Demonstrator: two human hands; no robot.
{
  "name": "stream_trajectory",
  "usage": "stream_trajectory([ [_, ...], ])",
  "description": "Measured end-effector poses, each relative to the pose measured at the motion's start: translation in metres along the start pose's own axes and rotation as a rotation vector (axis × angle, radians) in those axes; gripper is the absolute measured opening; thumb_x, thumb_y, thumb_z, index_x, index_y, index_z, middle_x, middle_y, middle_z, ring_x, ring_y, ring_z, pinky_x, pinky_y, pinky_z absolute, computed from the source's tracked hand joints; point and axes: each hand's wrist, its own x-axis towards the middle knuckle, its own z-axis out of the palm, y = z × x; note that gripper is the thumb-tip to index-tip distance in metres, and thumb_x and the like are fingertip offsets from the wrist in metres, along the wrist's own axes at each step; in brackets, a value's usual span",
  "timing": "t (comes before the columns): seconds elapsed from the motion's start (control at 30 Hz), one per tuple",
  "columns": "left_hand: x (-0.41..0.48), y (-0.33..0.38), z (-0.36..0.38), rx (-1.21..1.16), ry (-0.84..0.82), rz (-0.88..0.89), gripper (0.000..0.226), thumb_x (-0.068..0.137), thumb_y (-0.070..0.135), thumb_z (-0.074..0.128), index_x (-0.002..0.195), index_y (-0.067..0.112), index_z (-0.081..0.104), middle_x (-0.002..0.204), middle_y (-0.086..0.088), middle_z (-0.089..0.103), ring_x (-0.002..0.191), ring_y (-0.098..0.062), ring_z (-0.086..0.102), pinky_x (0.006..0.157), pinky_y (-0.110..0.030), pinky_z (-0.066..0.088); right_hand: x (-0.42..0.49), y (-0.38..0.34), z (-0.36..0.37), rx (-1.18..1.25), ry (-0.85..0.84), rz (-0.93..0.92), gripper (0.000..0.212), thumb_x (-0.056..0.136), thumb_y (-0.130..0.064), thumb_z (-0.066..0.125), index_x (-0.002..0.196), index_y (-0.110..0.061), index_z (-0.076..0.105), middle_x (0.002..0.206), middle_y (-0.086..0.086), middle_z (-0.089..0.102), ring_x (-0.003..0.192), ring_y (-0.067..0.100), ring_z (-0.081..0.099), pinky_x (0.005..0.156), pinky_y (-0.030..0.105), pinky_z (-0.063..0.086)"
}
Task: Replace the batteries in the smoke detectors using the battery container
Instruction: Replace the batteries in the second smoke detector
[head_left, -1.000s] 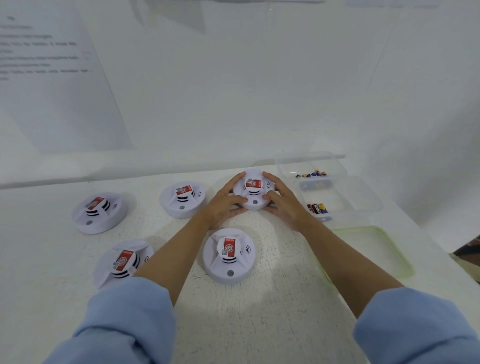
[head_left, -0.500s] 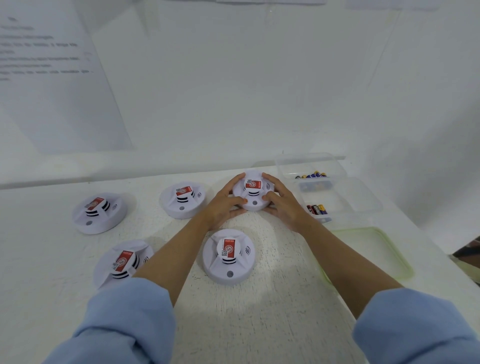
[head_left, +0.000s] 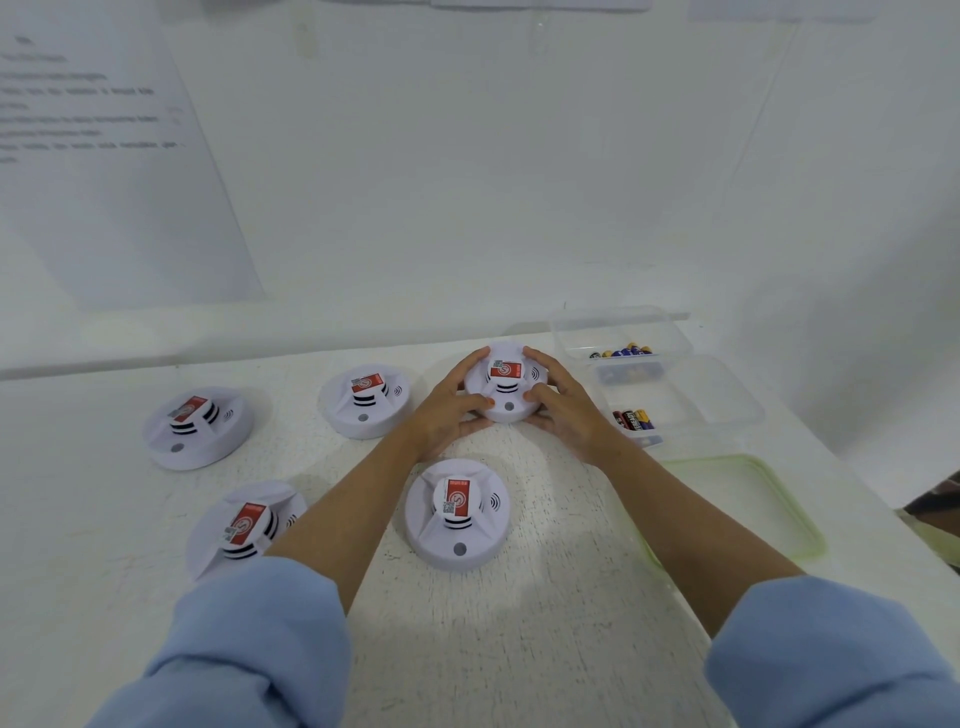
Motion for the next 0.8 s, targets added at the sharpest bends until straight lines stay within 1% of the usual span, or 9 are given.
stream_trajectory([
  [0.23,0.0000,-0.0003,0.0005,0.005,0.004,0.002,0.060,0.088,-0.009,0.048,0.128,0.035,0.042,0.134,-0.004,0.044,0.114,-0.025,0.051,0.090,-0.033,0.049,0.0000,-0.0008,0.0009,-0.016,0.007,0.001,0.046,0.091,-0.002,0.043,0.126,-0.032,0.043,0.128,0.002,0.048,0.109,0.018,0.054,0.077,0.023,0.054],
  [0.37,0.0004,-0.0003,0.0003,0.011,0.006,0.001,0.059,0.088,-0.008,0.049,0.128,0.035,0.041,0.132,-0.004,0.044,0.115,-0.026,0.050,0.092,-0.035,0.048,0.0003,-0.0009,0.0017,-0.028,0.019,0.002,0.046,0.091,-0.001,0.042,0.126,-0.032,0.044,0.128,0.002,0.048,0.110,0.020,0.053,0.077,0.024,0.054],
  [0.47,0.0003,-0.0001,0.0009,0.016,0.010,0.004,0.059,0.088,-0.008,0.049,0.128,0.035,0.041,0.131,-0.003,0.045,0.112,-0.025,0.051,0.090,-0.034,0.049,0.0007,-0.0008,0.0018,-0.032,0.025,0.004,0.046,0.091,-0.002,0.042,0.126,-0.032,0.044,0.129,0.003,0.047,0.112,0.022,0.052,0.080,0.026,0.054],
  [0.7,0.0005,0.0001,0.0019,0.047,0.027,0.009,0.058,0.088,-0.007,0.048,0.126,0.036,0.041,0.131,-0.002,0.045,0.111,-0.024,0.052,0.085,-0.030,0.051,0.0005,-0.0016,0.0026,-0.057,0.024,-0.006,0.047,0.092,-0.001,0.042,0.130,-0.029,0.042,0.132,0.004,0.046,0.115,0.022,0.051,0.078,0.024,0.055],
  [0.8,0.0010,-0.0003,0.0015,0.055,0.034,0.008,0.058,0.088,-0.006,0.048,0.127,0.036,0.041,0.132,-0.002,0.045,0.113,-0.025,0.052,0.088,-0.032,0.050,-0.0001,-0.0022,0.0037,-0.065,0.033,-0.002,0.047,0.092,-0.002,0.041,0.132,-0.027,0.042,0.132,0.004,0.046,0.116,0.023,0.050,0.079,0.025,0.054],
])
